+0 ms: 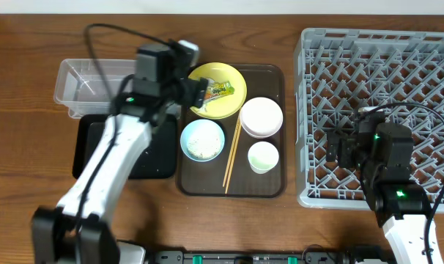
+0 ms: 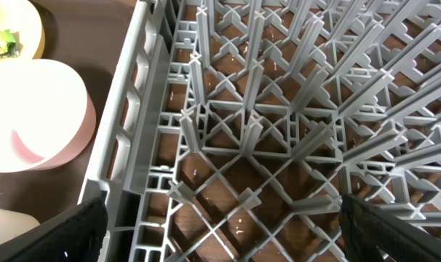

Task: Sort waste into correct bins and load items into the dishwasher rack
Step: 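Reach the left gripper to the yellow plate and grasp the wrapper and tissue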

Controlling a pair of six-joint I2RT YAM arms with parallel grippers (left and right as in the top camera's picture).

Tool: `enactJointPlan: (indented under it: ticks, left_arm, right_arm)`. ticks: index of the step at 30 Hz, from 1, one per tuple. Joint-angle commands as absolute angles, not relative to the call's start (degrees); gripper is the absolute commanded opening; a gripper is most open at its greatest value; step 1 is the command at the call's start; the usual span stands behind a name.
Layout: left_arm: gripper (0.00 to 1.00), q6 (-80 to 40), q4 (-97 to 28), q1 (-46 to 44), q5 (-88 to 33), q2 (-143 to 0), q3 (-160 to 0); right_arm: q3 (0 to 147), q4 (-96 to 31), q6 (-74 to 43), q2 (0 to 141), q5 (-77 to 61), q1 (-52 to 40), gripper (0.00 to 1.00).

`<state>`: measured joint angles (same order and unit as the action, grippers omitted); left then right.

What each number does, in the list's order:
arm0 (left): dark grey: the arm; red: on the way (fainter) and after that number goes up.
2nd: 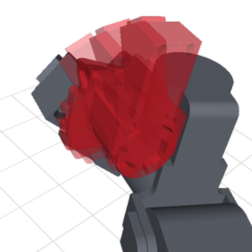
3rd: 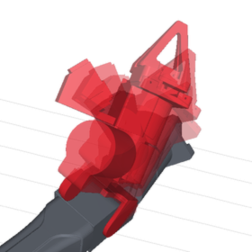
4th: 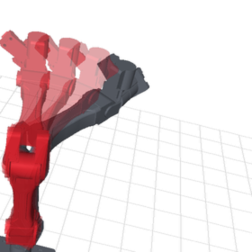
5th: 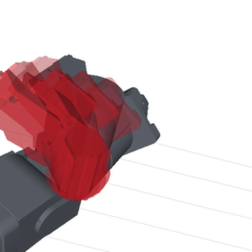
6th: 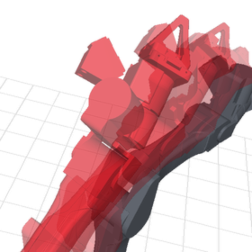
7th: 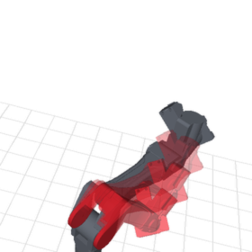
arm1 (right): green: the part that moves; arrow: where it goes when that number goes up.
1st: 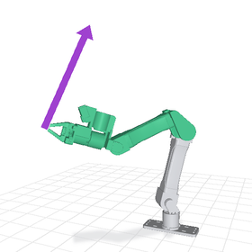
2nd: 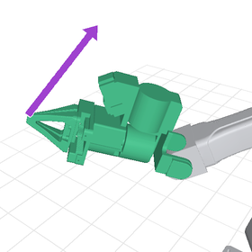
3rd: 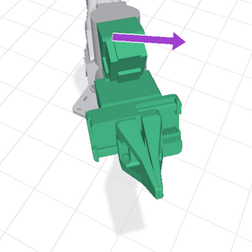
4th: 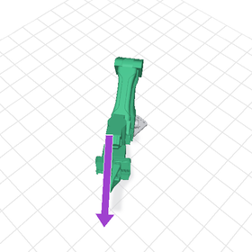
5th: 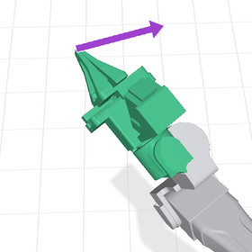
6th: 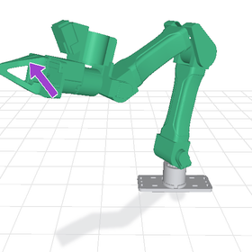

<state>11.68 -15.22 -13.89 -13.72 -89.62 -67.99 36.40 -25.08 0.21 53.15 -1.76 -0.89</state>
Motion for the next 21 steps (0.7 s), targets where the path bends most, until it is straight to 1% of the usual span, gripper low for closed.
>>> enactJointPlan:
  ticks: [1, 8, 16, 17, 19, 21]
  left_arm:
    - [0.91, 15.0, -12.2, -16.1, -13.3, -94.1, -69.1]
    - [0.91, 15.0, -7.0, -18.5, -13.0, -103.7, -69.1]
    - [0.89, 15.0, -5.5, -18.5, -12.4, -110.2, -69.1]
    - [0.87, 15.0, -5.7, -18.5, -12.4, -110.6, -69.1]
    - [0.86, 15.0, -6.2, -18.5, -12.4, -111.4, -69.1]
    - [0.82, 15.0, -6.6, -18.5, -12.4, -111.9, -69.0]
  right_arm:
    - [37.6, -25.1, -0.6, 53.1, -2.2, -0.3, 0.99]
    - [37.6, -25.1, -0.6, 53.3, -2.2, -0.3, 0.99]
    - [37.6, -25.1, -0.6, 53.3, -2.7, -0.3, 0.99]
    - [37.6, -25.1, -0.6, 53.3, -2.7, -0.3, 0.99]
    - [37.6, -25.1, -0.6, 53.3, -2.7, -0.3, 0.99]
    - [37.6, -25.1, -0.6, 53.3, -2.7, -0.3, 0.99]
